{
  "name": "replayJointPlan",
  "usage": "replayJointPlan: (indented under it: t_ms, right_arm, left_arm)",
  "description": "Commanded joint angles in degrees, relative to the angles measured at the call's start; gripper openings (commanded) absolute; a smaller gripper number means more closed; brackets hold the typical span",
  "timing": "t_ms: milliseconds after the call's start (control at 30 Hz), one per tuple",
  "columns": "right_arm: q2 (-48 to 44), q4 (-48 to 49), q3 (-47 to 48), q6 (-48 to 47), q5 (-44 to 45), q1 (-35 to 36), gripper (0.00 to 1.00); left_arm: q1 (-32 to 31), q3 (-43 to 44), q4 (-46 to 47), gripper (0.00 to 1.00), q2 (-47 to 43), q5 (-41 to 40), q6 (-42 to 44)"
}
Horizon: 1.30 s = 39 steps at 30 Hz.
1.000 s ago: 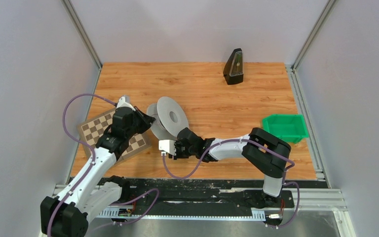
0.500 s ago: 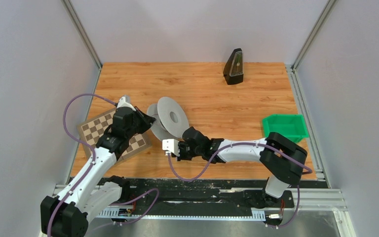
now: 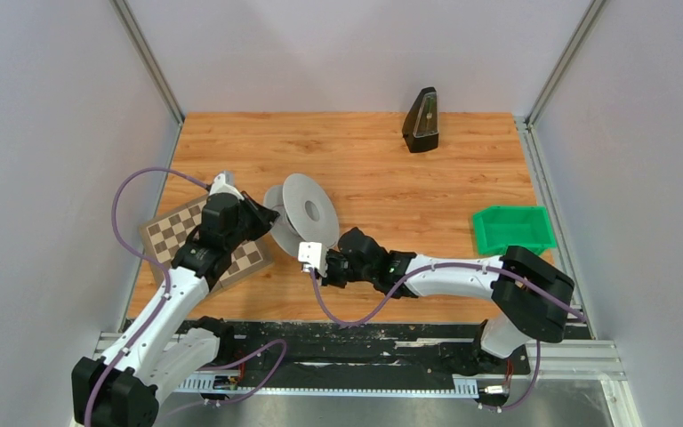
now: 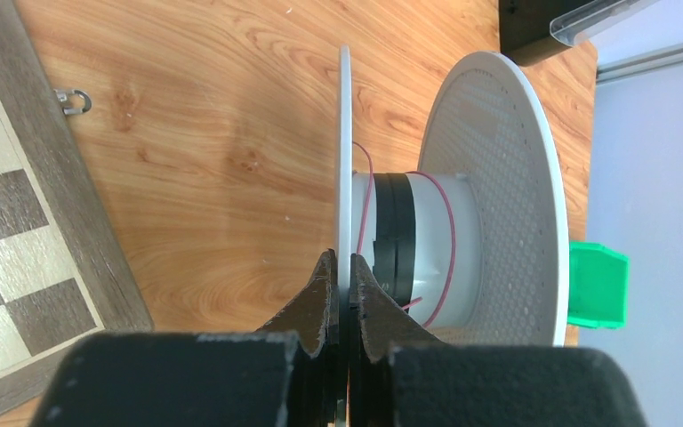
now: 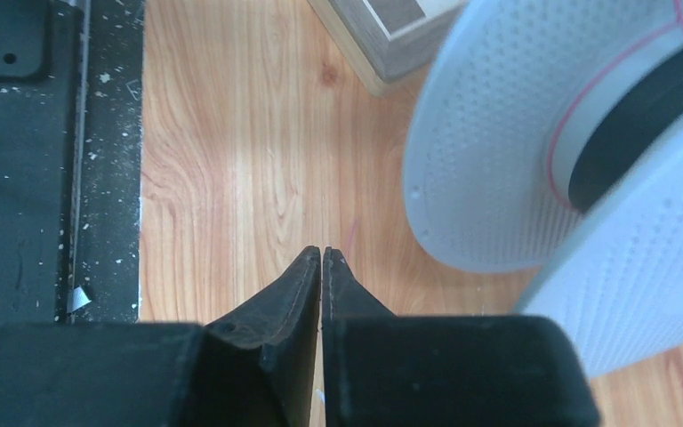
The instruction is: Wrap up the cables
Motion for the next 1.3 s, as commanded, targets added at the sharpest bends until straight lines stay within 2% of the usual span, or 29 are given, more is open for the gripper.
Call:
replayJointPlan:
  t_ms: [0, 133, 200, 267, 400, 500, 567, 633, 700, 767, 933, 1067, 1267]
  right_arm:
    - [-0.33, -0.35, 2.00, 6.72, 1.24, -1.96, 0.10]
    - [-10.26, 5.60, -5.35, 14.65, 6.48, -2.09, 0.17]
    - [-17.62, 9.79, -10.66, 18.97, 11.75, -2.11, 0.25]
    - [-24.92, 12.19, -15.28, 19.03, 13.76, -2.10, 0.31]
    - [-34.44, 16.12, -23.46, 6.02, 13.79, -2.06, 0.45]
    - [-38.58, 11.09, -21.76, 2.45, 19.12, -2.05, 0.49]
    - [-40.77, 7.63, -20.64, -2.40, 15.30, -1.98, 0.50]
    - [-42.70, 6.37, -21.82, -12.36, 8.46, -0.89, 0.51]
    - [-43.88, 6.21, -23.12, -24.40, 7.19, 1.43, 0.52]
    - [-43.54, 3.75, -21.78, -34.64, 11.31, 4.41, 0.52]
    - [-37.69, -1.87, -15.47, -47.71, 22.88, 9.88, 0.53]
    - [-29.32, -3.27, -10.87, -53.44, 30.11, 12.93, 0.53]
    - [-19.09, -4.82, -4.73, -57.88, 38.78, 13.42, 0.52]
  left_arm:
    - [0.35, 4.05, 7.56, 0.00, -2.48, 1.47, 3.22]
    - [0.40, 5.53, 6.71, 0.00, -4.55, 6.54, 6.44]
    - [0.36, 6.60, 5.24, 0.00, -5.86, 7.99, 8.64]
    - [0.43, 7.72, 4.49, 0.00, -7.47, 9.85, 10.61]
    - [0.34, 11.54, 4.16, 0.00, -9.75, 16.46, 13.49]
    - [0.31, 16.46, 2.89, 0.00, -10.24, 21.32, 14.39]
    - [0.31, 19.39, 1.88, 0.00, -10.36, 23.19, 14.33]
    - [0.33, 22.32, 0.65, 0.00, -10.31, 24.25, 14.09]
    - [0.31, 24.95, -0.57, 0.00, -9.95, 24.82, 13.74]
    - [0.31, 27.54, -2.01, 0.00, -9.42, 25.37, 13.66]
    - [0.31, 31.92, -5.17, 0.00, -7.83, 26.52, 12.31]
    - [0.31, 32.43, -4.64, 0.00, -7.94, 27.21, 10.02]
    - [0.31, 34.12, -5.85, 0.00, -7.75, 27.93, 9.75]
